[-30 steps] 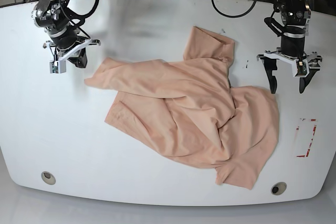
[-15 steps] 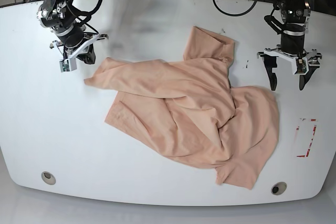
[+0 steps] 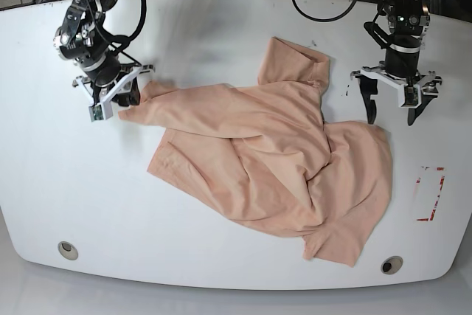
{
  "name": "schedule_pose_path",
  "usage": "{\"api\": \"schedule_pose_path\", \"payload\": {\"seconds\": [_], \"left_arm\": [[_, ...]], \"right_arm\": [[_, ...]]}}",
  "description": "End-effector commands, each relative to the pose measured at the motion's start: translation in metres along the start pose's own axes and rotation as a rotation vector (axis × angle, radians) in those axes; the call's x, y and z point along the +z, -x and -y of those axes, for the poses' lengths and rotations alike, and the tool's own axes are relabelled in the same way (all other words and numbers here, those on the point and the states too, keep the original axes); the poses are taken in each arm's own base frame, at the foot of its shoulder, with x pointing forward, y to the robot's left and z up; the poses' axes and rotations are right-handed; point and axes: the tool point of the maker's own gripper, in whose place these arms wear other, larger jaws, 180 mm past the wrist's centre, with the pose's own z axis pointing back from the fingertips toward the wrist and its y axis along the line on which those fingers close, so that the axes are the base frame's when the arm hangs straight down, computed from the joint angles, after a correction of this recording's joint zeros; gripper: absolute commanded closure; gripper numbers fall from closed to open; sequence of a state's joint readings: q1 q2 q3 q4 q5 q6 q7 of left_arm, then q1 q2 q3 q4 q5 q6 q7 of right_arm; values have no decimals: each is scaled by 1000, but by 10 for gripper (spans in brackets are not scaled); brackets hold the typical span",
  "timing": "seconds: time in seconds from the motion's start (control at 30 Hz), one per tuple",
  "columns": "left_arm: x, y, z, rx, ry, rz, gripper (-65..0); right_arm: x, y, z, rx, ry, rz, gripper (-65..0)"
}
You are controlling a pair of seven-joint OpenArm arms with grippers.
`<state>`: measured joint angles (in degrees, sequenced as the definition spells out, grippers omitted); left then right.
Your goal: Fold the T-shirt properly
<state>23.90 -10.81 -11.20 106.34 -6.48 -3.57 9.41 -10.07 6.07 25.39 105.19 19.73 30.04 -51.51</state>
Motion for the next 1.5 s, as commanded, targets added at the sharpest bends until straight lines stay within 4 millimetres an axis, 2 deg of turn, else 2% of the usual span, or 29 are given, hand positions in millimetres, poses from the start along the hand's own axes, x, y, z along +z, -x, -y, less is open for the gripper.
{"api": "schedule_pose_path", "payload": {"seconds": [0.0, 0.03, 0.1, 0.43, 0.77, 1.1, 1.3, 1.47], "left_arm": [[0, -17, -3, -9, -8, 56, -474], [0, -18, -3, -10, -8, 56, -475], [2, -25, -11, -7, -28, 91, -479], [3, -32, -15, -5, -43, 125, -482], [2, -36, -15, -5, -44, 134, -482], [-3, -26, -15, 6, -48, 88, -484], [-17, -9, -7, 15, -28, 17, -481], [-18, -1, -8, 56, -26, 2, -483]], "right_arm": [[-1, -18, 3, 5, 7, 48, -211], [-2, -21, 4, 4, 13, 51, -233], [-10, -39, 7, -4, 38, 80, -312], [-20, -46, 0, -13, 15, 76, -397], [-32, -36, -1, -52, -28, 52, -430], [-42, -21, 6, -64, -43, 16, -462], [-38, -10, 3, -53, -42, -2, -478], [-35, -8, 6, -53, -35, 3, -471]]}}
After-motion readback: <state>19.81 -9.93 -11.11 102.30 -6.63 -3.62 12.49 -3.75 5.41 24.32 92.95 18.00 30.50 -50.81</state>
